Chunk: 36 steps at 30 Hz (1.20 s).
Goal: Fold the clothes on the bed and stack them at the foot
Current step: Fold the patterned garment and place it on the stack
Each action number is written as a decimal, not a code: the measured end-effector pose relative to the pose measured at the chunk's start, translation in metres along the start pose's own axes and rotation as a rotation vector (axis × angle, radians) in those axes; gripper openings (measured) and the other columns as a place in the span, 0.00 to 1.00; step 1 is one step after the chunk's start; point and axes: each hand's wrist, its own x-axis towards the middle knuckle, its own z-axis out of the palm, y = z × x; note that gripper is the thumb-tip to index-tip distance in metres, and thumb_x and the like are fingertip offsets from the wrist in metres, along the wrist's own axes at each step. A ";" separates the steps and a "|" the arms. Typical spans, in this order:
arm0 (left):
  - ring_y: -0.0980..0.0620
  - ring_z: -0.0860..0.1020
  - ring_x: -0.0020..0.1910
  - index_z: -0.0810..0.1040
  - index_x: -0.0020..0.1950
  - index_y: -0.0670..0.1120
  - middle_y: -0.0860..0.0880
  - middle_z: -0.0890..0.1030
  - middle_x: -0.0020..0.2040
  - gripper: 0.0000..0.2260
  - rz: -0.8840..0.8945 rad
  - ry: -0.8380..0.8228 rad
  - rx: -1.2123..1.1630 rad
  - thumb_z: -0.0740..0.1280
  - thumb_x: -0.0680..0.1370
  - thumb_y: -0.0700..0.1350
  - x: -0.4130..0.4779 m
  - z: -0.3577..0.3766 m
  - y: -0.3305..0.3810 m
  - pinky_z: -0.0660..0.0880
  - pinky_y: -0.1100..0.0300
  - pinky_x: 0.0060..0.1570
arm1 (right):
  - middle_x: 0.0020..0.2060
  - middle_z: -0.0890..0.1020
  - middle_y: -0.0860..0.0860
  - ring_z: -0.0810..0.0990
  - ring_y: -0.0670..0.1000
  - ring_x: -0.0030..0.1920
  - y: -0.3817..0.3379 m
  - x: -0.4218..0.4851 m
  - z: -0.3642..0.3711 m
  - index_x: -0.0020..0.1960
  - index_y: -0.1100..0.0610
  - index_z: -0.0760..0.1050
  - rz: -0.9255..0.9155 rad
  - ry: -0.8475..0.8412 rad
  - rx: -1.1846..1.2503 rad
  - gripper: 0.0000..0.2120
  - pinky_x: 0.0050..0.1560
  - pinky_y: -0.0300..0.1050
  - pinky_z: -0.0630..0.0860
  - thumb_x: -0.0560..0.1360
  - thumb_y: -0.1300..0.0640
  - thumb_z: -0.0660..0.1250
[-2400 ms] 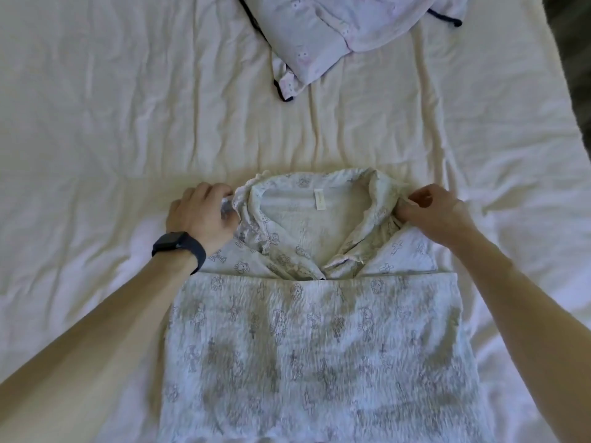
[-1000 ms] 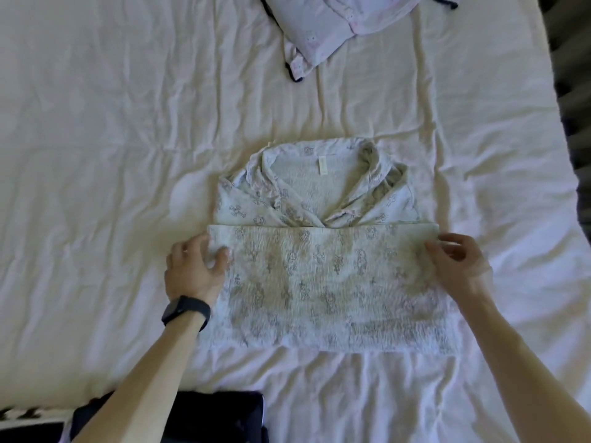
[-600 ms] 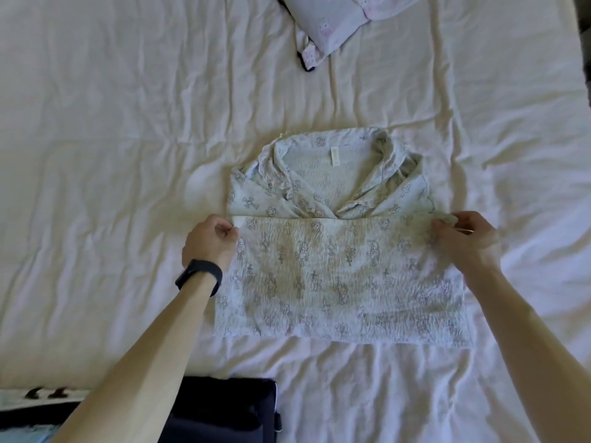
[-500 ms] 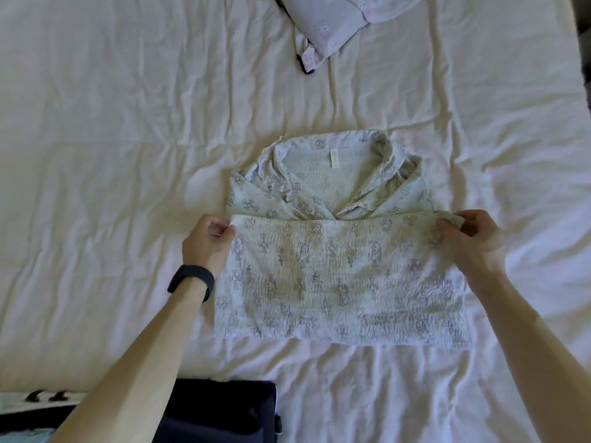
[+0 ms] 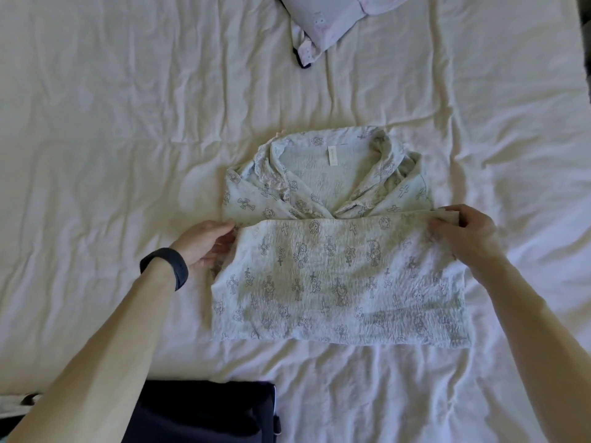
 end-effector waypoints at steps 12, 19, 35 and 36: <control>0.54 0.73 0.28 0.74 0.36 0.47 0.55 0.74 0.25 0.15 0.325 0.372 0.498 0.65 0.82 0.50 0.006 0.009 -0.007 0.65 0.63 0.28 | 0.37 0.82 0.46 0.77 0.47 0.32 0.004 -0.012 0.008 0.50 0.47 0.79 -0.109 0.123 -0.026 0.02 0.32 0.42 0.71 0.78 0.53 0.70; 0.46 0.75 0.28 0.72 0.64 0.57 0.47 0.76 0.33 0.12 0.560 0.638 0.466 0.54 0.85 0.46 0.012 -0.011 0.011 0.68 0.57 0.28 | 0.38 0.80 0.43 0.81 0.52 0.41 -0.029 0.008 0.015 0.54 0.44 0.75 -0.207 0.324 0.070 0.05 0.38 0.46 0.78 0.79 0.53 0.66; 0.48 0.76 0.45 0.70 0.70 0.52 0.50 0.78 0.48 0.15 0.504 0.690 0.051 0.56 0.85 0.51 0.115 -0.005 0.079 0.69 0.60 0.41 | 0.42 0.81 0.49 0.78 0.55 0.42 -0.077 0.125 0.041 0.57 0.46 0.76 -0.186 0.345 -0.101 0.06 0.33 0.40 0.69 0.81 0.50 0.64; 0.49 0.77 0.45 0.69 0.71 0.54 0.52 0.78 0.47 0.16 0.495 0.634 0.080 0.57 0.85 0.55 0.117 -0.006 0.078 0.68 0.60 0.39 | 0.42 0.80 0.50 0.78 0.57 0.41 -0.074 0.127 0.042 0.59 0.48 0.76 -0.175 0.330 -0.148 0.09 0.32 0.39 0.68 0.81 0.49 0.64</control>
